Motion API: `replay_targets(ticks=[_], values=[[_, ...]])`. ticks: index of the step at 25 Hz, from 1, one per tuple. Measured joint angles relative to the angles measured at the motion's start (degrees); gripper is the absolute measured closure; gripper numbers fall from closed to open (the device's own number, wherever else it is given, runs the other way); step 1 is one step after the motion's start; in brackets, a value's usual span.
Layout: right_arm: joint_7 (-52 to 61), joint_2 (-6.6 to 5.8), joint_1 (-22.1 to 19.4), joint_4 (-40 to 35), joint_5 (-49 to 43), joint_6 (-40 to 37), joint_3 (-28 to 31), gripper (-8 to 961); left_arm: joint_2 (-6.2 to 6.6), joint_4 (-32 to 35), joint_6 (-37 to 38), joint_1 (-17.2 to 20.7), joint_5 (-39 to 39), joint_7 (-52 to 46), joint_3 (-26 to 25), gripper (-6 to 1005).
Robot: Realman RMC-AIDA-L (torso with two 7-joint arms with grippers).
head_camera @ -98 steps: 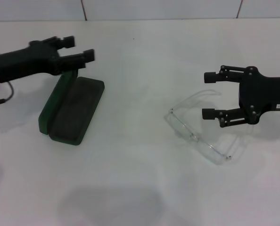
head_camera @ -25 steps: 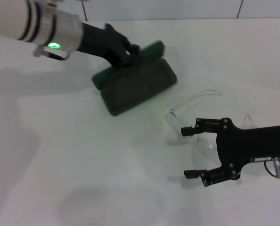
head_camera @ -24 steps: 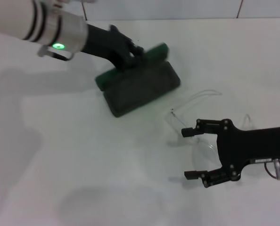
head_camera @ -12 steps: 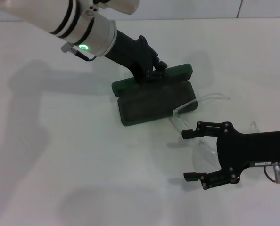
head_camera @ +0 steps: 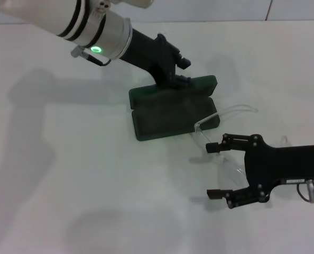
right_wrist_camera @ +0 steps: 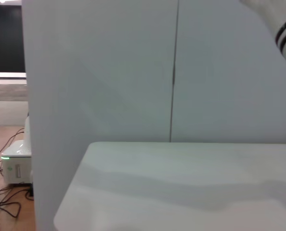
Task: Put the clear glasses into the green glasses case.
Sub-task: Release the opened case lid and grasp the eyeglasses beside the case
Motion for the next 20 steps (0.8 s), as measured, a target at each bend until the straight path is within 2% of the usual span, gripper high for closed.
replay_targets(ticks=[2, 5, 6, 7, 11, 14, 16, 18, 20], values=[[1.0, -0.14, 0.0, -0.1, -0.1, 0.0, 0.7, 89, 0.10, -0.7, 1.2, 0.4, -3.0, 0.3, 0.0, 571], [4.5, -0.32, 0.0, -0.6, -0.1, 0.1, 1.8, 89, 0.22, -3.3, 6.3, 2.6, -11.1, 2.0, 0.0, 557], [11.2, -0.76, 0.4, -2.3, -0.7, 0.2, 2.3, 89, 0.25, -4.3, 8.5, 4.0, -14.2, 2.7, 0.0, 552], [11.2, -0.76, 0.4, -2.3, -0.7, 0.2, 2.3, 89, 0.30, -4.7, 10.5, 5.2, -16.8, 3.5, 0.0, 550], [30.9, -2.44, 0.6, -12.5, -6.5, 0.1, 2.8, 90, 0.47, -5.4, 17.4, 12.8, -29.4, 7.4, 0.0, 544], [46.3, -3.01, 0.7, -22.4, -14.7, -0.3, 5.9, 104, 0.54, -5.4, 18.9, 18.1, -35.6, 8.7, 0.0, 540], [57.1, -2.54, 1.5, -30.0, -23.3, -0.6, 8.4, 115, 0.63, -5.4, 19.3, 20.4, -37.6, 9.5, 0.0, 537], [67.3, -1.56, 3.3, -36.7, -33.5, -1.6, 9.4, 126, 0.65, -5.4, 19.9, 22.3, -38.8, 10.3, 0.0, 534], [76.0, 0.33, 6.3, -41.4, -43.6, -3.9, 9.4, 132, 0.66, -5.4, 20.3, 23.5, -39.3, 10.8, 0.0, 531]])
